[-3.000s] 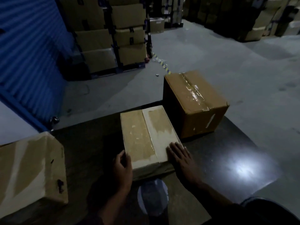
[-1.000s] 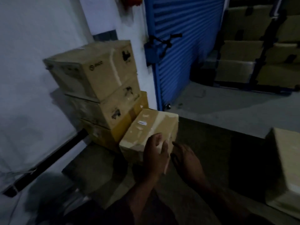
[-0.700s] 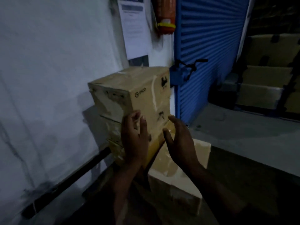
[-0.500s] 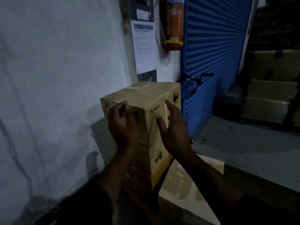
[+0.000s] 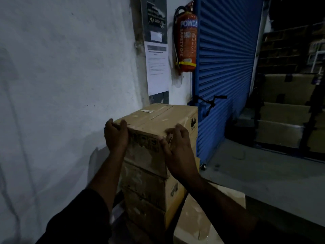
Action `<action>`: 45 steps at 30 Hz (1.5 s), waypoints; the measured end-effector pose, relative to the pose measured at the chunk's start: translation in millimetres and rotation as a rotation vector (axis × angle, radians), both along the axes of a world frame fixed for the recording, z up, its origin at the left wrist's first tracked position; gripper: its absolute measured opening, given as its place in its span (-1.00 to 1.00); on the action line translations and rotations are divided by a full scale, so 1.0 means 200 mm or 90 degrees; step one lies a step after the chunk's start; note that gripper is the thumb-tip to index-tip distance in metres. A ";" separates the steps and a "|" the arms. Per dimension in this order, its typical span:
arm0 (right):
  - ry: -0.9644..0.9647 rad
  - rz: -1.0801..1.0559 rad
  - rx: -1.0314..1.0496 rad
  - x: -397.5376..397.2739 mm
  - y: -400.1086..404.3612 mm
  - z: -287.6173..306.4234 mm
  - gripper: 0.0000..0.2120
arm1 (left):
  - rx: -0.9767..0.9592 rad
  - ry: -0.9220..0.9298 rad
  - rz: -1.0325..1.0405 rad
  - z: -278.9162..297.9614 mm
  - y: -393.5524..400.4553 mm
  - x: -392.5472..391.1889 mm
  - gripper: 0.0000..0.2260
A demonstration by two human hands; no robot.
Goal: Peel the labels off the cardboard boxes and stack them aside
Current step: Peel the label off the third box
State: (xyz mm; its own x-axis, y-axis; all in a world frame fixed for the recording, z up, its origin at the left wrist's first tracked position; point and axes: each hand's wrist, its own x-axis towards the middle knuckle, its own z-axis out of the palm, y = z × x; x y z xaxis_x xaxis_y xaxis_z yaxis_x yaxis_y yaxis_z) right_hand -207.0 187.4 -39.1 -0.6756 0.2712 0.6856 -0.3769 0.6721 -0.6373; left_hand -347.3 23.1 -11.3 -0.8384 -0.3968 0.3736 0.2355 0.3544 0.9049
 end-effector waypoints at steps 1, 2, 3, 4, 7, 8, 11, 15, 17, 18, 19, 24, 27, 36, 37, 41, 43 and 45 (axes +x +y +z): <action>0.006 -0.005 -0.021 0.00 0.01 0.00 -0.70 | 0.007 0.004 -0.005 0.00 0.01 0.03 -0.53; 0.008 -0.016 -0.047 0.00 0.02 0.00 -0.67 | 0.015 0.012 -0.004 0.00 0.02 0.06 -0.56; -0.003 -0.030 -0.081 0.01 0.04 0.00 -0.60 | 0.023 0.022 0.000 0.00 0.04 0.11 -0.59; -0.022 -0.039 -0.121 0.01 0.06 0.00 -0.53 | 0.031 0.026 0.000 -0.01 0.05 0.16 -0.61; -0.046 -0.058 -0.184 0.06 0.14 0.01 -0.49 | 0.059 0.006 -0.038 0.01 0.12 0.32 -0.58; -0.052 -0.063 -0.185 0.08 0.17 0.01 -0.53 | 0.054 -0.004 -0.052 0.02 0.14 0.38 -0.56; -0.046 -0.109 -0.165 0.20 0.26 0.03 -0.63 | 0.002 0.014 -0.077 0.04 0.23 0.56 -0.51; 0.004 -0.170 -0.146 0.43 0.43 0.04 -0.69 | 0.008 0.076 -0.086 0.05 0.43 0.85 -0.53; 0.035 -0.213 -0.140 0.60 0.56 0.04 -0.75 | 0.033 0.086 -0.116 0.03 0.57 0.99 -0.53; 0.045 -0.227 -0.140 0.68 0.62 0.02 -0.78 | 0.044 0.092 -0.132 0.01 0.64 1.05 -0.54; 0.045 -0.233 -0.150 0.75 0.66 0.00 -0.81 | 0.049 0.098 -0.145 -0.02 0.69 1.11 -0.54; -0.028 -0.346 -0.173 1.16 1.03 -0.18 -0.83 | 0.120 0.056 -0.241 -0.25 1.12 1.43 -0.47; -0.048 -0.427 -0.175 1.42 1.23 -0.36 -0.83 | 0.124 -0.004 -0.307 -0.44 1.34 1.59 -0.49; -0.189 -0.522 -0.226 2.06 1.46 -0.90 -0.78 | 0.035 -0.133 -0.413 -1.02 1.67 2.07 -0.50; -0.203 -0.515 -0.230 2.11 1.46 -0.95 -0.79 | 0.028 -0.154 -0.412 -1.08 1.68 2.12 -0.49; -0.273 -0.512 -0.221 2.28 1.44 -1.16 -0.78 | 0.071 -0.231 -0.389 -1.31 1.65 2.29 -0.50; -0.313 -0.496 -0.214 2.35 1.41 -1.25 -0.77 | 0.055 -0.250 -0.368 -1.40 1.60 2.37 -0.49; -0.347 -0.470 -0.221 2.40 1.37 -1.31 -0.73 | 0.038 -0.272 -0.355 -1.50 1.54 2.42 -0.48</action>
State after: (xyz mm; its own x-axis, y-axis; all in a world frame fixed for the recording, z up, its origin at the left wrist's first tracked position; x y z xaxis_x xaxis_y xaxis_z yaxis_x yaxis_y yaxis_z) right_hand 274.0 462.3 -301.7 -0.4563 0.8799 0.1321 0.4675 0.3634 -0.8058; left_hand 136.1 331.6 -311.8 -0.9911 0.1258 -0.0426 -0.0125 0.2307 0.9730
